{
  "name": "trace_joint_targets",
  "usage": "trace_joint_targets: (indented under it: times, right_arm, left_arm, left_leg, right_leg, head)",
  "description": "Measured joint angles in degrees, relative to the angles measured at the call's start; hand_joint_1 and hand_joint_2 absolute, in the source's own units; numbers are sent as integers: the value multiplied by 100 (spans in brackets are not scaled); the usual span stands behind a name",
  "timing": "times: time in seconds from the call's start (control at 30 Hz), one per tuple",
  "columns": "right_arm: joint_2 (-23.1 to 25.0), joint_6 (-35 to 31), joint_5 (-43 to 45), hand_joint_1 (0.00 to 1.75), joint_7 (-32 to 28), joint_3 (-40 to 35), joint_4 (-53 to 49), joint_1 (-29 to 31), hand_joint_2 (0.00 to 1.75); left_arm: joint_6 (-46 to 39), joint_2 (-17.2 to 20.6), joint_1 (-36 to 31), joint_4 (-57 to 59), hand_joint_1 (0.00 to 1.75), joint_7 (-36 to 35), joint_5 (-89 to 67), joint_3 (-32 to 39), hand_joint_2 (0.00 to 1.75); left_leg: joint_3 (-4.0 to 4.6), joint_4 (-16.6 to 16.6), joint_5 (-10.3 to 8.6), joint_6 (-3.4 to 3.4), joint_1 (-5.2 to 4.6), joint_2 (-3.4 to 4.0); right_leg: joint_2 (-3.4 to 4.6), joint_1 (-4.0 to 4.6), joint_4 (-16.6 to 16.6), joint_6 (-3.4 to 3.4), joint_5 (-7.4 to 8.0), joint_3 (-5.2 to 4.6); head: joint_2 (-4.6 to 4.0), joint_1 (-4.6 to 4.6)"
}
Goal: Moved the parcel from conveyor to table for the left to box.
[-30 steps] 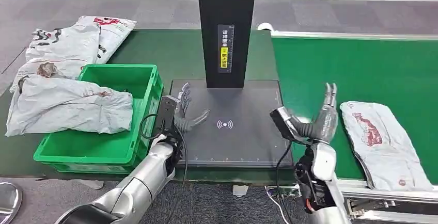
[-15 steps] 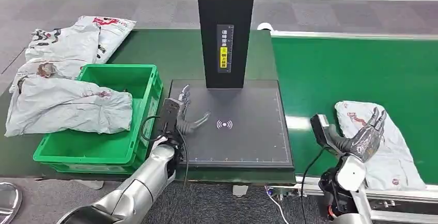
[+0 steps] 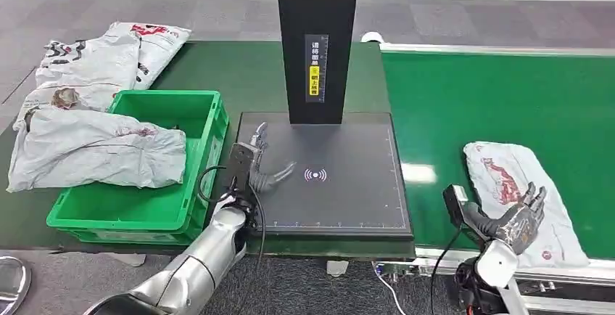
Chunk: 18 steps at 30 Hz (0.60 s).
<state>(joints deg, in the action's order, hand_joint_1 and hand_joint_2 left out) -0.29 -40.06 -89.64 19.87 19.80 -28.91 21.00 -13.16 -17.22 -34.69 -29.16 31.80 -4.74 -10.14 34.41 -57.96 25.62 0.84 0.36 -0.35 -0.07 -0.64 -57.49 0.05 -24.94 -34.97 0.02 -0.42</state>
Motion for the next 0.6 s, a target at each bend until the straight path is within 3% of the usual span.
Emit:
trace_joint_targets:
  times: [0.3, 0.6]
  right_arm:
    - [-122, 116, -9, 0, 297, -87, 533, 0, 175]
    - [-223, 1266, -7, 0, 1039, -284, 806, -16, 175]
  left_arm:
    - [0, 9, 55, -54, 0, -11, -2, 0, 175]
    - [55, 9, 61, -59, 0, -59, 55, 0, 175]
  left_leg:
    - [2, 0, 0, -1, 0, -2]
    - [-1, 0, 1, -1, 0, 1]
  right_leg:
    - [-3, -1, 0, 1, 0, -1]
    - [0, 0, 1, 1, -1, -1]
  head:
    - [0, 0]
    - [-2, 0]
